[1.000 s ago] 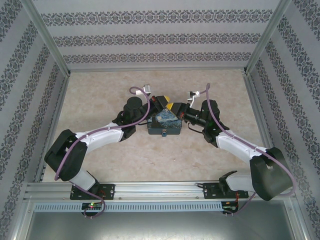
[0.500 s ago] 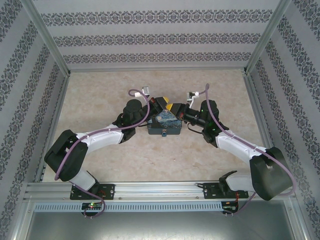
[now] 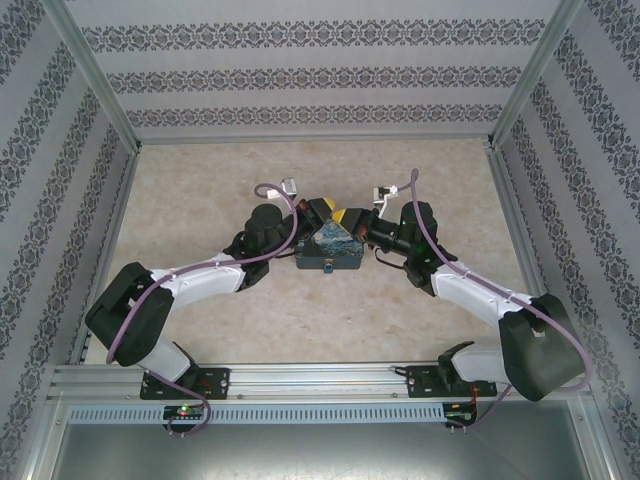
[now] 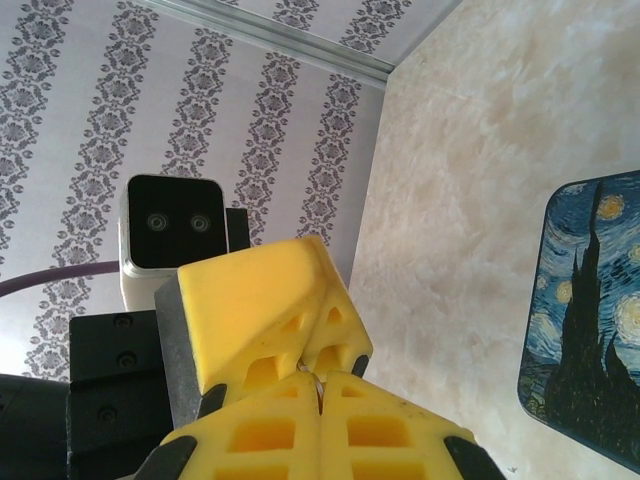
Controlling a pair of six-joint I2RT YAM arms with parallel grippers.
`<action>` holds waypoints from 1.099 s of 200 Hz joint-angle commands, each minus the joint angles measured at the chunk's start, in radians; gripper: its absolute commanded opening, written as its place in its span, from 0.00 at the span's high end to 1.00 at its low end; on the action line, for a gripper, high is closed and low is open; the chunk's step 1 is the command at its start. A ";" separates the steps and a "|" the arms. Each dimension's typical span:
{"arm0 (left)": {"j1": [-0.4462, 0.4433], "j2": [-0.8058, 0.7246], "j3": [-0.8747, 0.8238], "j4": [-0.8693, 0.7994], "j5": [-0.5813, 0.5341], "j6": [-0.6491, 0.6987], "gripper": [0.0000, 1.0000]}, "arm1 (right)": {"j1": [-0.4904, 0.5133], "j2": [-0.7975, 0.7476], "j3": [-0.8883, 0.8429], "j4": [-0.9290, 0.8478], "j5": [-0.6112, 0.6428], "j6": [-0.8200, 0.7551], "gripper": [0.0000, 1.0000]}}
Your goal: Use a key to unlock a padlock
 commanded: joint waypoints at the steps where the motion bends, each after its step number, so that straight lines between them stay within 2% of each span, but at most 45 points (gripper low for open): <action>1: -0.005 -0.027 -0.020 0.020 -0.037 0.005 1.00 | -0.025 -0.020 -0.013 0.036 0.104 0.010 1.00; 52: -0.010 -0.026 -0.016 0.005 -0.047 0.012 1.00 | -0.025 -0.018 -0.011 0.038 0.093 0.006 1.00; 60: -0.008 -0.032 -0.013 -0.013 -0.055 0.017 0.88 | -0.025 -0.018 -0.013 0.037 0.090 0.004 1.00; 78: -0.004 -0.067 -0.011 -0.069 -0.080 0.044 0.43 | -0.031 -0.024 -0.020 0.028 0.080 -0.007 1.00; 85: -0.001 -0.088 -0.011 -0.098 -0.089 0.058 0.32 | -0.035 -0.029 -0.024 0.025 0.076 -0.010 1.00; 98: 0.005 -0.125 -0.014 -0.153 -0.102 0.086 0.19 | -0.044 -0.036 -0.036 0.021 0.070 -0.013 1.00; 122: 0.008 -0.203 -0.017 -0.306 -0.121 0.154 0.06 | -0.067 -0.043 -0.048 0.016 0.054 -0.016 1.00; 137: 0.009 -0.234 -0.006 -0.416 -0.113 0.206 0.00 | -0.078 -0.043 -0.047 0.008 0.043 -0.022 1.00; 183: 0.004 -0.192 0.080 -0.838 -0.062 0.335 0.00 | -0.091 0.012 -0.013 -0.021 0.019 -0.049 1.00; 220: -0.041 -0.139 0.007 -0.810 0.003 0.393 0.02 | -0.095 0.110 0.057 -0.038 0.031 -0.059 1.00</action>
